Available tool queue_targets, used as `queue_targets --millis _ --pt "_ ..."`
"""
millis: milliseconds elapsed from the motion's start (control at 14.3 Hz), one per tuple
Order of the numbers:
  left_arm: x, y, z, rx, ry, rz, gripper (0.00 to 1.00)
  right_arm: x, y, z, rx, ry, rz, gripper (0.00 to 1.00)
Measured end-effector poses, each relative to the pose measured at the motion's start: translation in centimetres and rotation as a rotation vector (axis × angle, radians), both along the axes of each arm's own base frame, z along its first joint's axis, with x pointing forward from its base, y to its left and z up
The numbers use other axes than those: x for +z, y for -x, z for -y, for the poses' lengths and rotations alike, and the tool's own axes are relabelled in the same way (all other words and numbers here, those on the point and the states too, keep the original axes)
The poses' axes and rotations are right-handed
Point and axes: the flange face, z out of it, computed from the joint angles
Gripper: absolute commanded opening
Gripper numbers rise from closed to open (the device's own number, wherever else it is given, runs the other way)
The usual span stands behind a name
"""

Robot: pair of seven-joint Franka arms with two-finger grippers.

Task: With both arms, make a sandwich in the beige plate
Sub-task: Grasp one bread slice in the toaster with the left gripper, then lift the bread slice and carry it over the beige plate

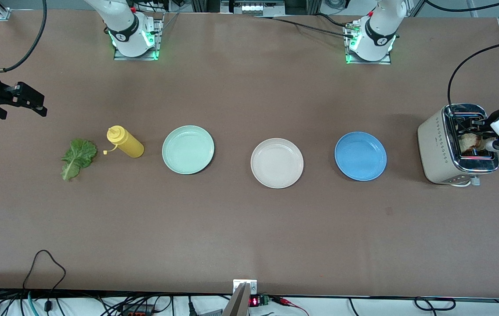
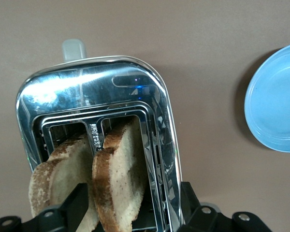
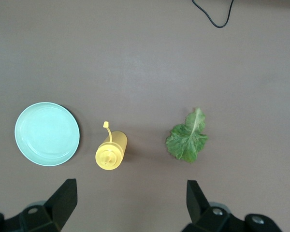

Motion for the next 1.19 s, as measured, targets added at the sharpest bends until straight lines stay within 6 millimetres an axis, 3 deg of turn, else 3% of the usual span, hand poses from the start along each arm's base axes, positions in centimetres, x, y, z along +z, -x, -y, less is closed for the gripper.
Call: queue_targets --millis 140,210,349,489,908,1048,1187 --pt "-0.3 0.3 -0.5 -0.002 0.000 0.006 0.68 0.0 0.0 0.0 0.000 0.000 0.000 1.00" --pt "-0.5 0.4 -0.7 -0.005 0.001 0.006 0.57 0.0 0.0 0.0 0.000 0.000 0.000 1.00" --pt "-0.8 0.7 -1.1 -0.006 0.004 -0.001 0.18 0.0 0.0 0.0 0.000 0.000 0.000 1.00" --pt "-1.3 1.1 -1.4 -0.015 0.010 -0.011 0.04 0.0 0.0 0.0 0.000 0.000 0.000 1.00" --pt "-0.9 2.0 -2.1 -0.003 0.027 -0.059 0.01 0.0 0.0 0.0 0.000 0.000 0.000 1.00" --pt "1.2 1.7 -2.0 -0.004 0.034 -0.087 0.01 0.0 0.0 0.0 0.000 0.000 0.000 1.00" --pt "4.8 1.0 -1.3 -0.014 0.040 -0.113 0.01 0.0 0.0 0.0 0.000 0.000 0.000 1.00"
